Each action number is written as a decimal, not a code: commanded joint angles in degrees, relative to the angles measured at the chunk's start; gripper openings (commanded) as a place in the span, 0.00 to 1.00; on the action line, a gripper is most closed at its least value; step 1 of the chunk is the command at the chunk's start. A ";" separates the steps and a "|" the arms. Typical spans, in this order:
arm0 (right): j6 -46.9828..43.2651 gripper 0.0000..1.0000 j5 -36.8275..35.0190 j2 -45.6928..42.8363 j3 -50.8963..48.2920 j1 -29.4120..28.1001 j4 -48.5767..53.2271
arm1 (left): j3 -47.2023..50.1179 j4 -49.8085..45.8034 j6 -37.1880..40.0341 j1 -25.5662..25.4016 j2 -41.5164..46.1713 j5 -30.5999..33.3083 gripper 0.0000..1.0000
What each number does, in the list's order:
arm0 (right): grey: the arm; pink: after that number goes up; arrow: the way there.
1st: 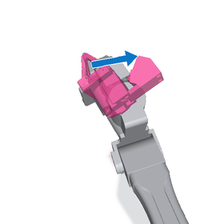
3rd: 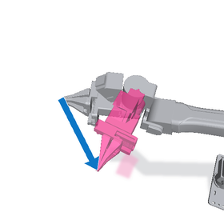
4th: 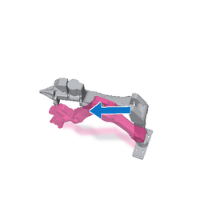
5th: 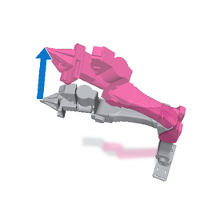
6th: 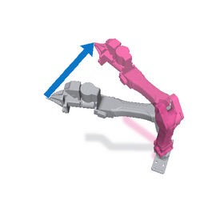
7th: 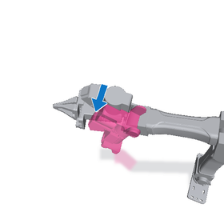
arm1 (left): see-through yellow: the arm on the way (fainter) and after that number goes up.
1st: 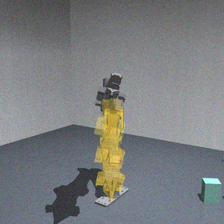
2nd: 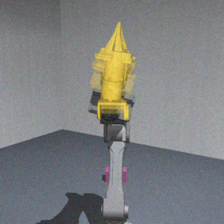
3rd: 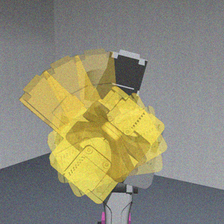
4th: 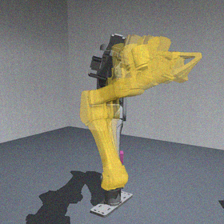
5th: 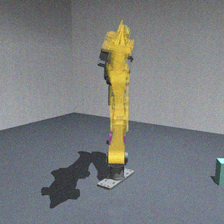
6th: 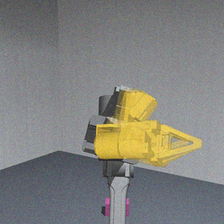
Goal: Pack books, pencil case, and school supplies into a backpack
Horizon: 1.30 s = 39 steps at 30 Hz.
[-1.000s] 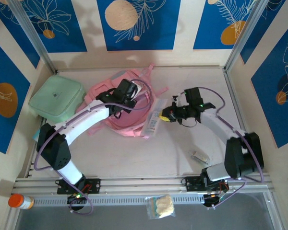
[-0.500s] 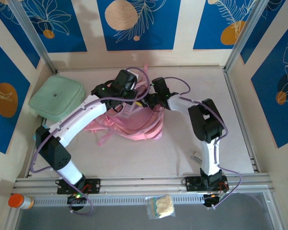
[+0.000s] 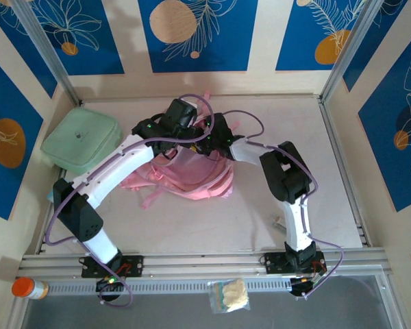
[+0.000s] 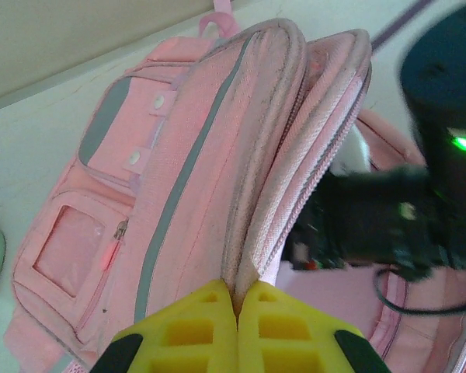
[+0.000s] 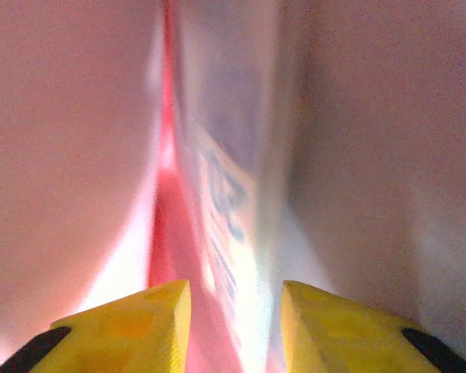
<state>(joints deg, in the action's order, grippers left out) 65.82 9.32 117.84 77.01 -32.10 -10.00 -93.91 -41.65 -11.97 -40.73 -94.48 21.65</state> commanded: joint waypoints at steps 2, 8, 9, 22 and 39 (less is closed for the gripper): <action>-0.38 0.35 -4.68 -10.70 -8.98 1.47 -0.02 | -2.47 3.37 -0.87 -0.58 0.63 1.05 0.00; -3.02 0.22 -5.22 -19.61 -14.88 4.25 6.18 | -0.36 3.57 -1.17 -0.55 0.59 -0.68 0.00; -3.76 0.21 -4.94 -20.92 -15.87 4.64 6.18 | 0.18 3.80 -1.33 -0.56 0.65 -1.03 0.00; -15.31 0.23 -6.39 -37.08 -21.77 8.45 22.62 | 11.72 8.82 -4.73 -0.64 -0.22 -11.17 0.00; -18.76 0.33 -13.06 -44.76 -24.09 -4.05 34.59 | 35.60 21.27 -21.37 6.26 18.85 -19.35 0.53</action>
<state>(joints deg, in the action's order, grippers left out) 46.52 -2.85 74.65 54.30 -33.93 22.00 -61.76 -22.85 -27.73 -38.61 -79.11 0.10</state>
